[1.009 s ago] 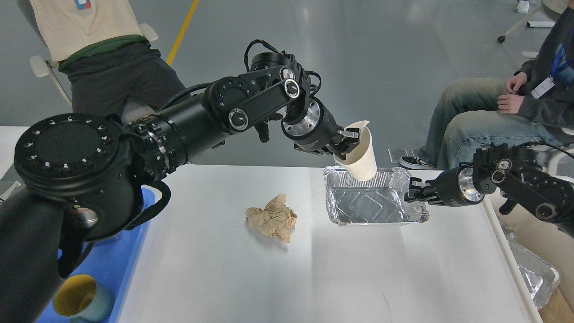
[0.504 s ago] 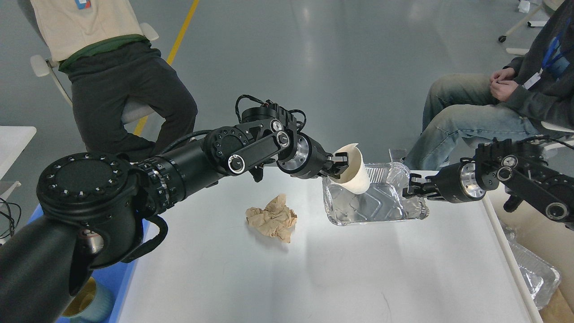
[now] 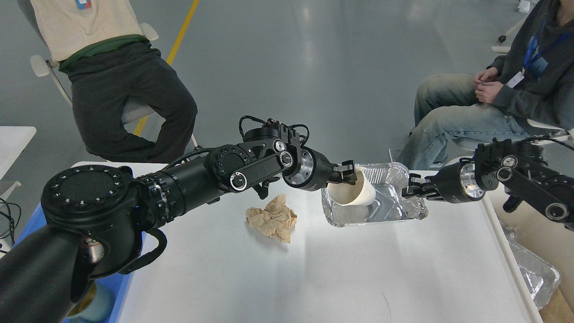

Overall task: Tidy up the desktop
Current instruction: 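Release the paper cup and raise the left gripper away, then reach the left gripper to the crumpled brown paper and grasp it, then lift the crumpled paper and lower it into the foil tray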

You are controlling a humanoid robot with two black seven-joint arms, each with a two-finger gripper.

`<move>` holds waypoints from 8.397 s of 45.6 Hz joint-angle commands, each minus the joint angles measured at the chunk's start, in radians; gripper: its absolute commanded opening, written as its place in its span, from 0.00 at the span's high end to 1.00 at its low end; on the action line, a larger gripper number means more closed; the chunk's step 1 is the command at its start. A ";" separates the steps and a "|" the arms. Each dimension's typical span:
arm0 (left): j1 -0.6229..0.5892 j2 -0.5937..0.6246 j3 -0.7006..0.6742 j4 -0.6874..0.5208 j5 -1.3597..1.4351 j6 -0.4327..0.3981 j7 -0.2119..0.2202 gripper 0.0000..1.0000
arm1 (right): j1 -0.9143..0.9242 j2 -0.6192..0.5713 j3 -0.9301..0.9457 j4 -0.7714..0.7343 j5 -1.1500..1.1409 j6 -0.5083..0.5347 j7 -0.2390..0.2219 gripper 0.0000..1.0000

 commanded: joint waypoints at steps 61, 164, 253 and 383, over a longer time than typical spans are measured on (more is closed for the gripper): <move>-0.143 0.408 -0.241 -0.467 -0.089 0.001 0.174 0.03 | -0.011 0.011 -0.001 -0.007 -0.001 0.001 0.000 1.00; 0.322 0.253 -0.057 -0.134 0.587 0.036 -0.059 0.03 | -0.053 -0.055 0.003 -0.012 0.000 0.003 0.008 1.00; 0.320 0.061 0.095 0.006 0.547 0.081 -0.007 1.00 | -0.111 -0.054 0.060 0.004 0.020 -0.003 0.009 1.00; 0.000 0.008 -0.176 -0.230 0.458 -0.093 0.114 0.04 | -0.110 -0.064 0.086 0.037 0.020 0.003 0.008 1.00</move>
